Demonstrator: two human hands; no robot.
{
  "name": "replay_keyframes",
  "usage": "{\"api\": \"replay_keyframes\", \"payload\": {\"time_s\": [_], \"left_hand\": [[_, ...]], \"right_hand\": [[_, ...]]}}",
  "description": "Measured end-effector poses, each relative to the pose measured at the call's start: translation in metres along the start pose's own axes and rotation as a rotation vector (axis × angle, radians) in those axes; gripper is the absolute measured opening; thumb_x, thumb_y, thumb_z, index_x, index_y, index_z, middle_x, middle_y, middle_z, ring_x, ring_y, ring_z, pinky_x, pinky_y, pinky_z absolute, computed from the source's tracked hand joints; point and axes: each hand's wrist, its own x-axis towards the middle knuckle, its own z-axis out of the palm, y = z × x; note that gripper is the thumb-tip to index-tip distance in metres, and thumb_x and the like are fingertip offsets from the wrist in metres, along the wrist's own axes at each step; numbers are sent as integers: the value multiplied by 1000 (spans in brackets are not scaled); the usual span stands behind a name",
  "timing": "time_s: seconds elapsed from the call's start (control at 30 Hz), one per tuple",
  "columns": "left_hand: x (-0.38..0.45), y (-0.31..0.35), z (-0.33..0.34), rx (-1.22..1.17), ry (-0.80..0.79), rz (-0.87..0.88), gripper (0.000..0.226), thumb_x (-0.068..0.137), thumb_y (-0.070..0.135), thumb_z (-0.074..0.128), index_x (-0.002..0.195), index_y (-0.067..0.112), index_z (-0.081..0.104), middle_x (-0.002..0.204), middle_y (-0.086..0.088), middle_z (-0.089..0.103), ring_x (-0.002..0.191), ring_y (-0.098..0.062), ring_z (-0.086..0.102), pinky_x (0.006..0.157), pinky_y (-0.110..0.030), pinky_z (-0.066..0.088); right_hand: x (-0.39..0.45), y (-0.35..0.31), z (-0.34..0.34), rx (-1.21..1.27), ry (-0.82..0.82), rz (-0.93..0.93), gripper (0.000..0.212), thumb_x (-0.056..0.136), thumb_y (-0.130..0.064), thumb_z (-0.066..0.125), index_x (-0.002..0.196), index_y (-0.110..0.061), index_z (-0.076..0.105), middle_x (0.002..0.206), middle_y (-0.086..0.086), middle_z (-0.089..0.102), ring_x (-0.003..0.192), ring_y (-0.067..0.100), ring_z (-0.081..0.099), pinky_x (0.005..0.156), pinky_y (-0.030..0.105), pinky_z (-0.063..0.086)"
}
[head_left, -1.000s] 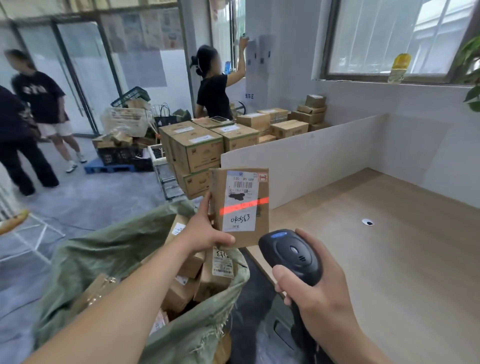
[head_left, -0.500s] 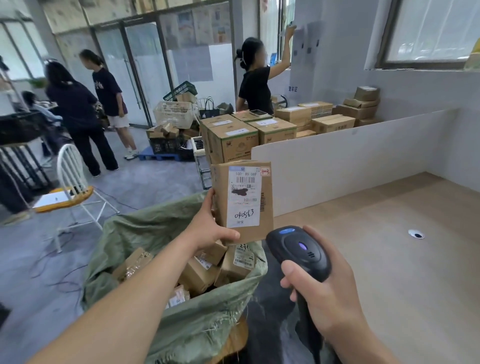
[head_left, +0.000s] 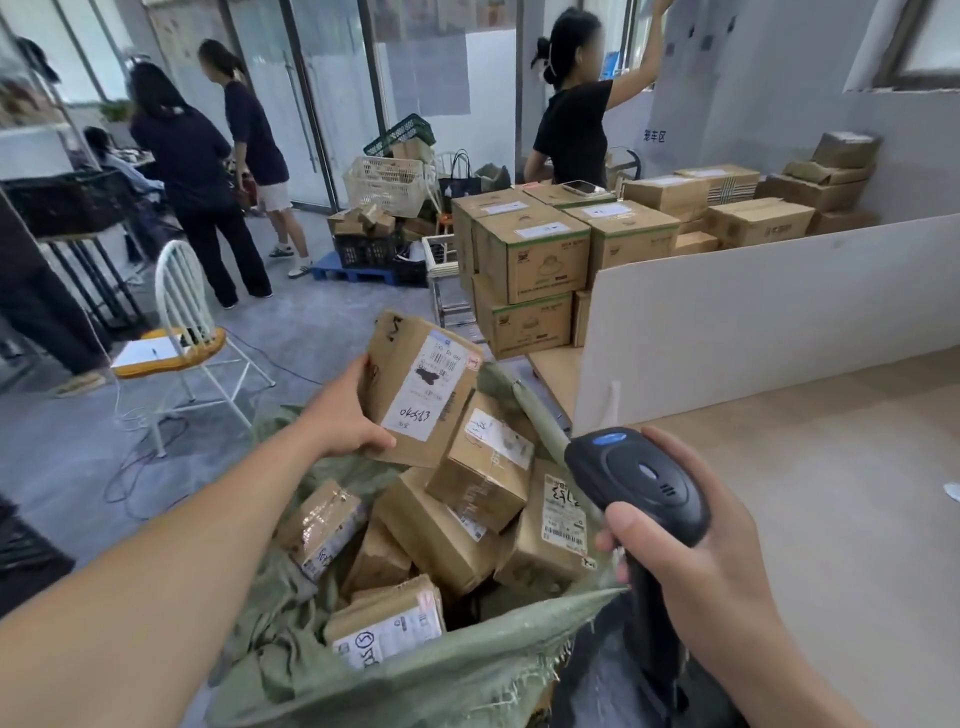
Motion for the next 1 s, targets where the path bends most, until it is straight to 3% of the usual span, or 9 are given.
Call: {"api": "replay_keyframes", "payload": {"time_s": [0.1, 0.2, 0.37, 0.43, 0.6, 0.7, 0.83, 0.93, 1.0], "left_hand": [[35, -47, -12, 221, -16, -81, 139, 48, 30, 93, 158, 37, 8, 147, -10, 44, 128, -32, 50, 102, -40, 46], [62, -86, -13, 398, -78, -124, 141, 47, 33, 93, 158, 42, 6, 140, -16, 42, 113, -35, 57, 97, -39, 50], [97, -129, 2, 538, -173, -133, 132, 57, 25, 88, 158, 43, 3, 144, -10, 34, 104, -29, 60, 79, -36, 55], [110, -141, 11, 569, -184, -101, 125, 63, 22, 82, 158, 43, 4, 145, -7, 33, 104, -26, 59, 78, -36, 57], [143, -159, 35, 634, -211, -15, 105, 75, 29, 75, 159, 37, 12, 147, -6, 33, 131, -28, 40, 100, -39, 48], [160, -163, 48, 665, -243, 33, 95, 79, 33, 73, 158, 36, 20, 149, -6, 32, 134, -29, 36, 105, -39, 45], [172, -171, 66, 641, -162, 80, 69, 85, 17, 67, 147, 26, 37, 151, -5, 30, 137, -29, 28, 94, -42, 51], [173, -174, 75, 577, -75, 45, 51, 83, 3, 64, 129, 17, 46, 139, -8, 33, 130, -29, 30, 81, -39, 53], [174, -173, 81, 524, -48, 10, 44, 84, 6, 68, 122, 14, 47, 132, -9, 34, 127, -29, 33, 83, -38, 52]], "right_hand": [[27, 9, 38, -38, -5, 0, 77, 54, -44, 82, 128, -41, 63, 97, 11, 76, 80, 23, 74, 69, 33, 57], [49, 19, 71, -75, -14, 23, 78, 53, -47, 80, 129, -41, 61, 101, 13, 75, 88, 24, 76, 70, 27, 58], [75, 31, 114, -64, -41, 85, 76, 48, -44, 81, 122, -45, 64, 97, 14, 74, 71, 14, 70, 63, 21, 54], [85, 37, 123, -79, -29, 101, 77, 48, -44, 82, 123, -45, 64, 98, 14, 75, 74, 16, 70, 65, 24, 55], [101, 50, 135, -109, 5, 137, 81, 48, -43, 85, 126, -46, 63, 102, 15, 74, 75, 21, 70, 71, 35, 56], [110, 57, 137, -119, 29, 166, 82, 47, -42, 86, 126, -45, 63, 101, 15, 74, 74, 20, 69, 71, 35, 56], [114, 63, 138, -129, 50, 193, 80, 46, -41, 85, 124, -45, 64, 99, 13, 75, 72, 18, 69, 70, 34, 56], [116, 66, 137, -142, 77, 199, 82, 46, -43, 85, 125, -43, 64, 100, 14, 75, 73, 20, 69, 70, 33, 56], [116, 67, 137, -151, 87, 201, 84, 47, -45, 86, 127, -42, 64, 101, 15, 74, 74, 22, 69, 68, 33, 56]]}}
